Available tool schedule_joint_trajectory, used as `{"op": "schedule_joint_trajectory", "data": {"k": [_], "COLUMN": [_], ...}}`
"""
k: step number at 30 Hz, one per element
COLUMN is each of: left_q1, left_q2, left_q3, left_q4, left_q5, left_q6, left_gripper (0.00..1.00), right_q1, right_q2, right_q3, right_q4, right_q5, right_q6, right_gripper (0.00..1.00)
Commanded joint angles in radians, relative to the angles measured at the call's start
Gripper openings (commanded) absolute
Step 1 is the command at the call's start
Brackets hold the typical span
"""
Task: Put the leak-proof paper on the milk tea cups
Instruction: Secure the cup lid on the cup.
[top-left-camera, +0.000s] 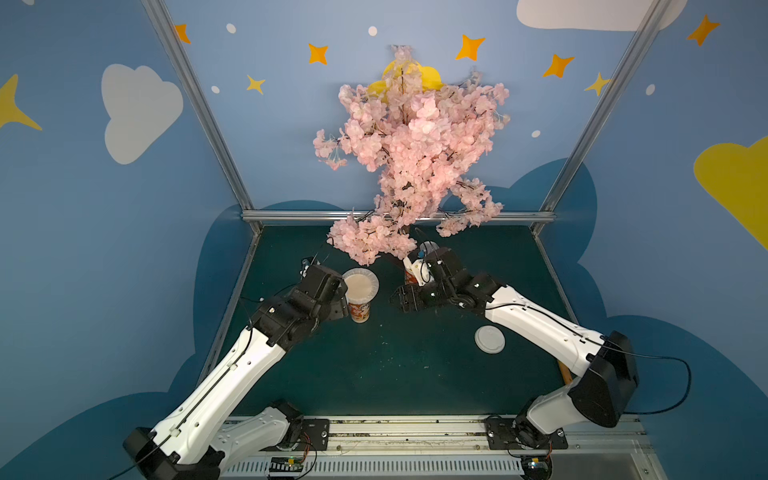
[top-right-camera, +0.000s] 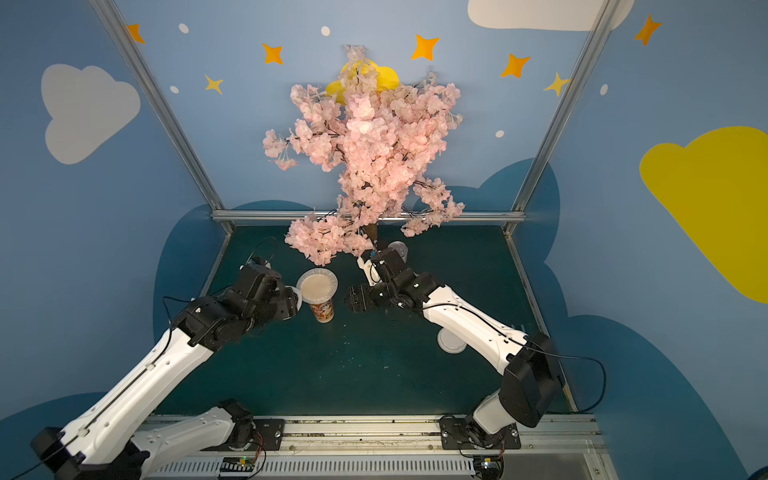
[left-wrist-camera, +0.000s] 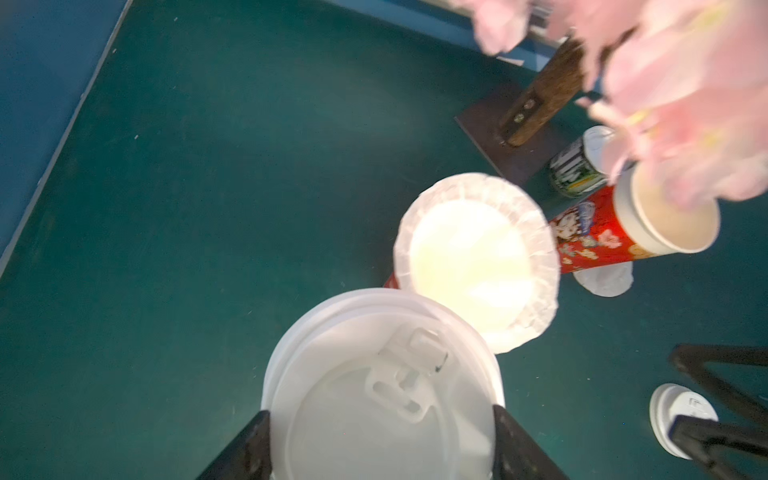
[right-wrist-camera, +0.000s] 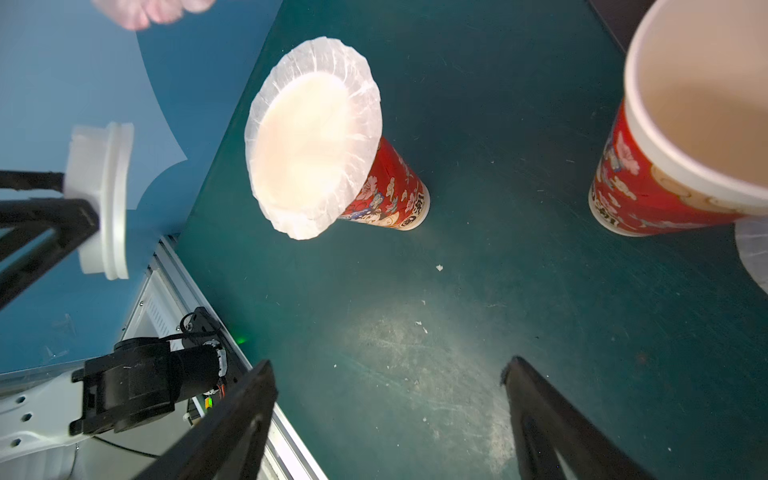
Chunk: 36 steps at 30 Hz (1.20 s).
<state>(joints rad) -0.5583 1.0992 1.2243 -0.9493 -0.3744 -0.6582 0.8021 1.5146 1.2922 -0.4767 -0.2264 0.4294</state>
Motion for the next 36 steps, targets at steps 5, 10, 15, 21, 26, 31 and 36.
{"op": "schedule_joint_trajectory", "data": {"k": [5, 10, 15, 21, 26, 31, 36], "left_q1": [0.005, 0.014, 0.047, 0.074, 0.089, 0.094, 0.094], "left_q2": [0.180, 0.293, 0.369, 0.431, 0.446, 0.471, 0.512], "left_q3": [0.221, 0.318, 0.382, 0.422, 0.403, 0.406, 0.431], "left_q4": [-0.030, -0.066, -0.106, -0.147, -0.138, -0.136, -0.152], "left_q5": [0.139, 0.189, 0.231, 0.253, 0.256, 0.253, 0.223], "left_q6": [0.172, 0.233, 0.281, 0.327, 0.348, 0.371, 0.398], "left_gripper": [0.75, 0.76, 0.75, 0.75, 0.76, 0.76, 0.76], "right_q1": [-0.005, -0.012, -0.015, -0.018, -0.021, -0.023, -0.025], "right_q2": [-0.096, -0.136, -0.145, -0.139, -0.136, -0.125, -0.117], "right_q3": [-0.058, -0.094, -0.094, -0.091, -0.090, -0.085, -0.082], "right_q4": [0.058, 0.088, 0.081, 0.081, 0.083, 0.084, 0.086], "right_q5": [0.050, 0.075, 0.078, 0.078, 0.077, 0.069, 0.062], "right_q6": [-0.009, -0.015, -0.014, -0.015, -0.017, -0.018, -0.019], "right_gripper": [0.86, 0.86, 0.86, 0.86, 0.86, 0.86, 0.87]}}
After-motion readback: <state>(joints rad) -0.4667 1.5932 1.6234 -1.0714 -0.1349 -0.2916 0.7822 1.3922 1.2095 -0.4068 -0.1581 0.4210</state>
